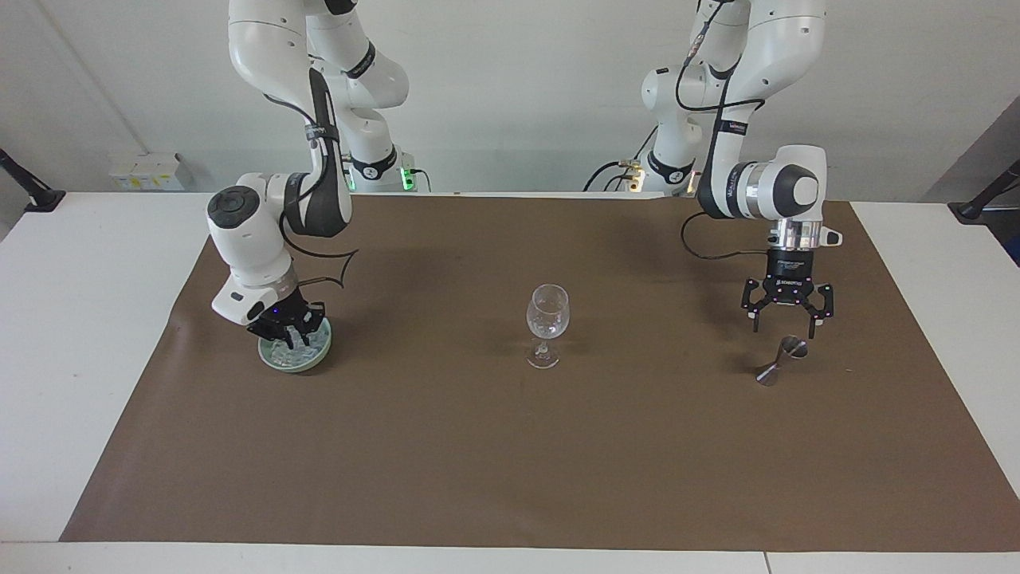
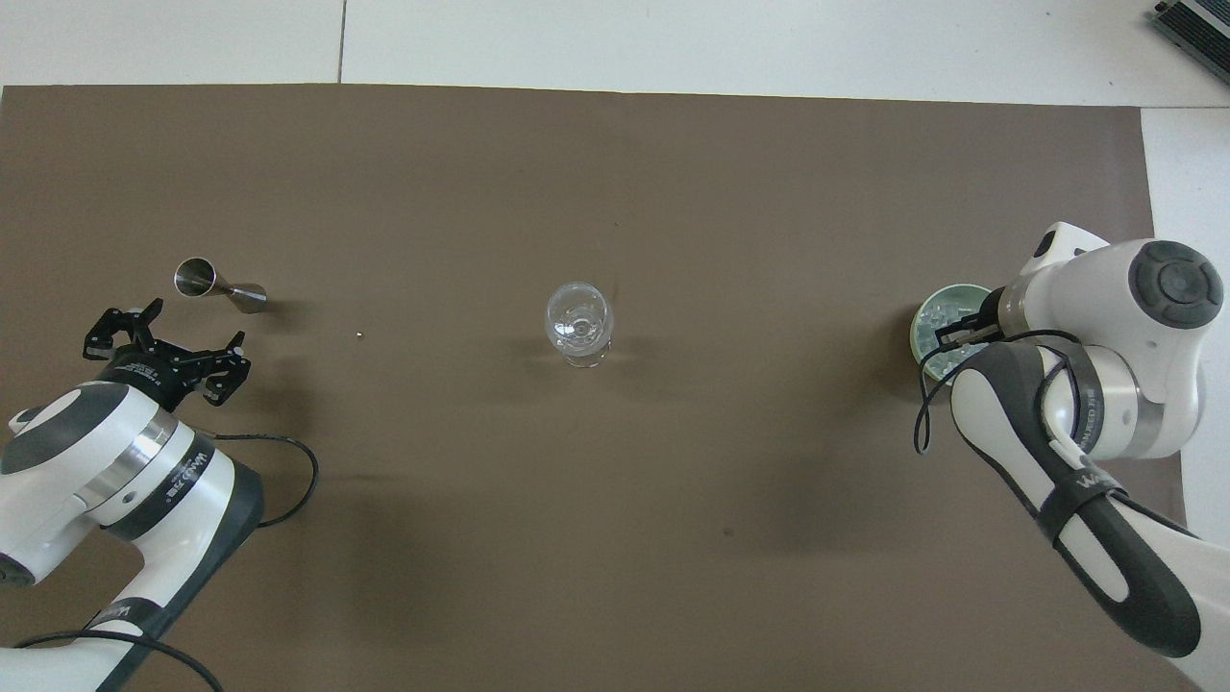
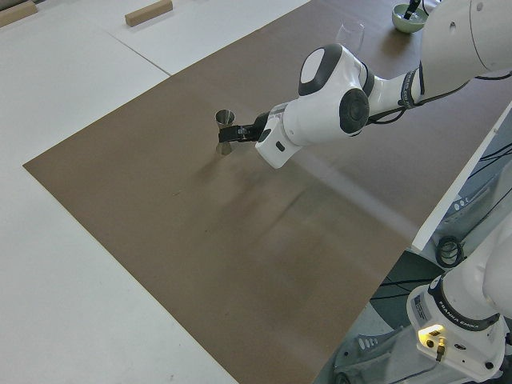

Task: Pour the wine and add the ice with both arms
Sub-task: 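Set down the jigger with the left gripper while the right gripper grasps the bowl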

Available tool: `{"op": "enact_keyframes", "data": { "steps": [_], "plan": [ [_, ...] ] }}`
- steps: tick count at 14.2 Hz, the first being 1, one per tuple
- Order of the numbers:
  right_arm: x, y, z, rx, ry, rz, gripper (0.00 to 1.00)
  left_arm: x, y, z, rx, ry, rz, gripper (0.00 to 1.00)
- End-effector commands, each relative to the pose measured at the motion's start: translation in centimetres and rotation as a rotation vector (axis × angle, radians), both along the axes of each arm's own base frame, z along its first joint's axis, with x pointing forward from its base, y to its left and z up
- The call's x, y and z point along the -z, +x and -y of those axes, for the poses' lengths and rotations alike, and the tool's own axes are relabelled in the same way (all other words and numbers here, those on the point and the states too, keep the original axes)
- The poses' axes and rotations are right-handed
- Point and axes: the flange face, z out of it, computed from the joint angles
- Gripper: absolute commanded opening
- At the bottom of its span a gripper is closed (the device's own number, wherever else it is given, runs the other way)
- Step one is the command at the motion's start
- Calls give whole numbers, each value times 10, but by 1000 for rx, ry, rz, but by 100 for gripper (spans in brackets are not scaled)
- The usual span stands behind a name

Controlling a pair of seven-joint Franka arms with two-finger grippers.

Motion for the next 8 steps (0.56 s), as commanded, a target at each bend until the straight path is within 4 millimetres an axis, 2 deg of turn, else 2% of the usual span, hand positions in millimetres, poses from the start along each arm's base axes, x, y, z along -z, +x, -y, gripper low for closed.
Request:
{"op": "enact_keyframes", "data": {
  "steps": [1,2,4,7,8],
  "plan": [
    [-16,6,1,29,-5,-22,0,-16,5,-1,11,45,22,100],
    [-24,8,0,36,3,-26,0,-18,7,0,35,70,28,100],
    [-40,9,0,58,7,-28,0,-36,5,-23,35,106,72,100],
    [-60,5,-3,114,32,-11,0,-50,8,-30,101,195,90,100],
    [-75,5,-6,161,66,0,0,-53,10,-31,120,219,93,100]
  ]
}}
